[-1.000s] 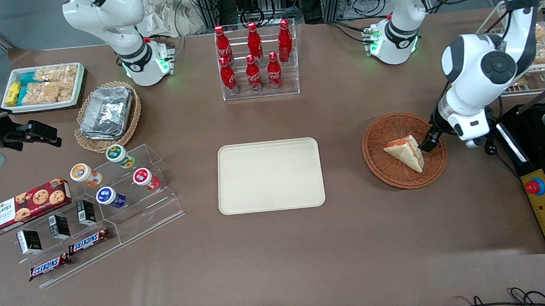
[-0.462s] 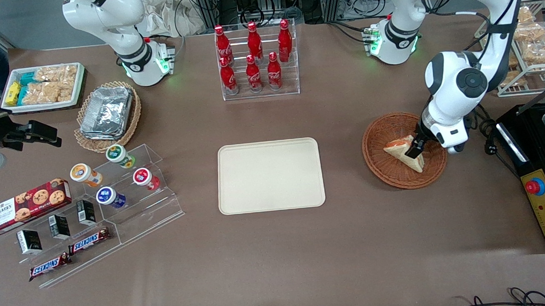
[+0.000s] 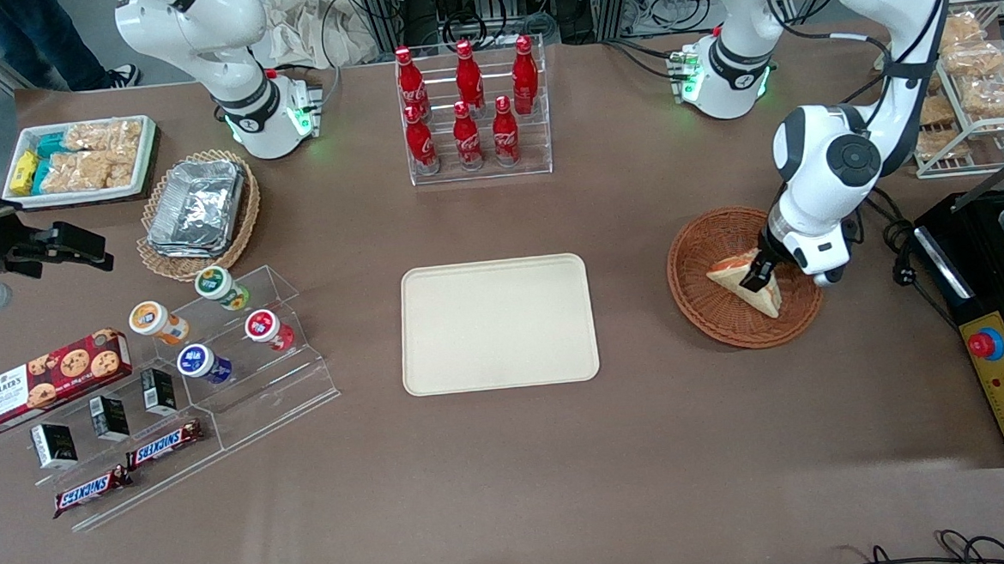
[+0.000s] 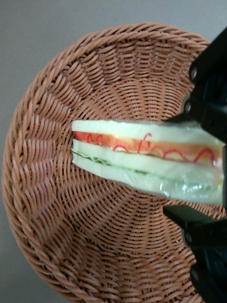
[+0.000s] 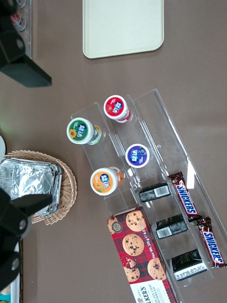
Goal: Place sandwich from basket to tray
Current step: 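Lower the left gripper and close it on the wrapped sandwich, then lift the sandwich out of the basket and carry it toward the beige tray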
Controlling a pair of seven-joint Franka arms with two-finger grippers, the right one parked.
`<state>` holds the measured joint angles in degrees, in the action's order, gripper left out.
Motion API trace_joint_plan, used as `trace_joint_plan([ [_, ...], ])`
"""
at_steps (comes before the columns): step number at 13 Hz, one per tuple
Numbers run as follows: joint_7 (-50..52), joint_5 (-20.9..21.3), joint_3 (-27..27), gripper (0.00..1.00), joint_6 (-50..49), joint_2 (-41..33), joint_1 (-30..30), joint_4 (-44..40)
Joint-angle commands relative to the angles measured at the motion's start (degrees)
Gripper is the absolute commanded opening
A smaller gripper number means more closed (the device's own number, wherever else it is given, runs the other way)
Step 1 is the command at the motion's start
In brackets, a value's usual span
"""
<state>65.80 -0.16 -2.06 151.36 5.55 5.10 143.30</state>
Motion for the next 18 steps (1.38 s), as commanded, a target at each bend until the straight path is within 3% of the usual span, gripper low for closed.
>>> trace_joint_plan([
  [1,3.2,0.5,-0.1,0.0,5.1,-0.8,0.4,0.8],
  [6,-6.0,1.1,-1.2,0.0,-4.5,-7.5,0.5,-2.9],
  [9,-15.8,1.1,-3.1,0.0,-19.5,-9.8,0.5,-11.3],
  [13,-21.8,1.1,-10.7,0.0,-42.4,-6.7,0.5,-31.7],
  [15,-21.9,1.3,-15.9,0.0,-48.1,-3.0,0.6,-40.3],
  [18,-20.7,7.4,-23.4,0.0,-48.9,3.7,3.2,-46.6],
])
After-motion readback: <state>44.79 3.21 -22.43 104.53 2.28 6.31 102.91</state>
